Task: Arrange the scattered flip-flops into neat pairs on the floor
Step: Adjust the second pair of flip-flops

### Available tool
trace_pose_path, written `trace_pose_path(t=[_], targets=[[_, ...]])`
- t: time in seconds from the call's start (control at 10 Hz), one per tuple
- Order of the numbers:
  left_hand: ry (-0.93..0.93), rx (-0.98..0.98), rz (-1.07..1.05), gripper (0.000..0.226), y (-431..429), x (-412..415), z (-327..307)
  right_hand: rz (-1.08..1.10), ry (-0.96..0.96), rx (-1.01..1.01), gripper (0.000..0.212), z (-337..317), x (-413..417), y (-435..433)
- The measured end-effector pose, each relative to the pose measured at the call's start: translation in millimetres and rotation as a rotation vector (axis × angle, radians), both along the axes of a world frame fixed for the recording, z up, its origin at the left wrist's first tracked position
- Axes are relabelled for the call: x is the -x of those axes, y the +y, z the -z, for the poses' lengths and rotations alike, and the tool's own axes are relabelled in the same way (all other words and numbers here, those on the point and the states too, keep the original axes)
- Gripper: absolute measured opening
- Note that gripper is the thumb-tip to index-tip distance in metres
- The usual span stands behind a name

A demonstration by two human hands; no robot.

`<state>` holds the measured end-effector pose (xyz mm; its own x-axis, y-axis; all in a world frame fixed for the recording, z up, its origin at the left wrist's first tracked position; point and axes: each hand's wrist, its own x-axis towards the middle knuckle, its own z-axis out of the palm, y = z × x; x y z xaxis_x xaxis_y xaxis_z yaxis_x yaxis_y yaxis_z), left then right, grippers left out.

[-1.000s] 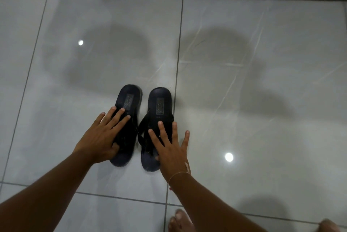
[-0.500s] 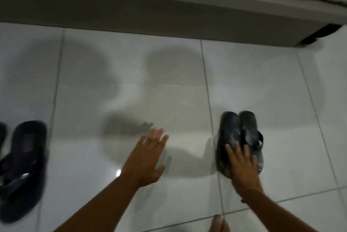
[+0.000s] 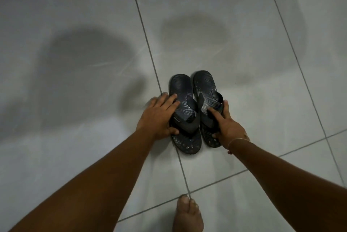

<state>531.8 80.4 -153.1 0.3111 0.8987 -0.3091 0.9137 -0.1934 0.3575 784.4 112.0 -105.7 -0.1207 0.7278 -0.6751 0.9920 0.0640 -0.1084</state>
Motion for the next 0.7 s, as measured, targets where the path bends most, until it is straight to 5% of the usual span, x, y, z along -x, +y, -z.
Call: trace_pose_path(t=[0.5, 0.7], targets=[[0.112, -0.03, -0.082, 0.104, -16, -4, -8, -0.071, -0.013, 0.019, 0.102, -4, 12, 0], [-0.054, 0.013, -0.285, 0.094, -50, -2, -67, -0.118, -0.096, -0.094, 0.104, -46, 37, -33]])
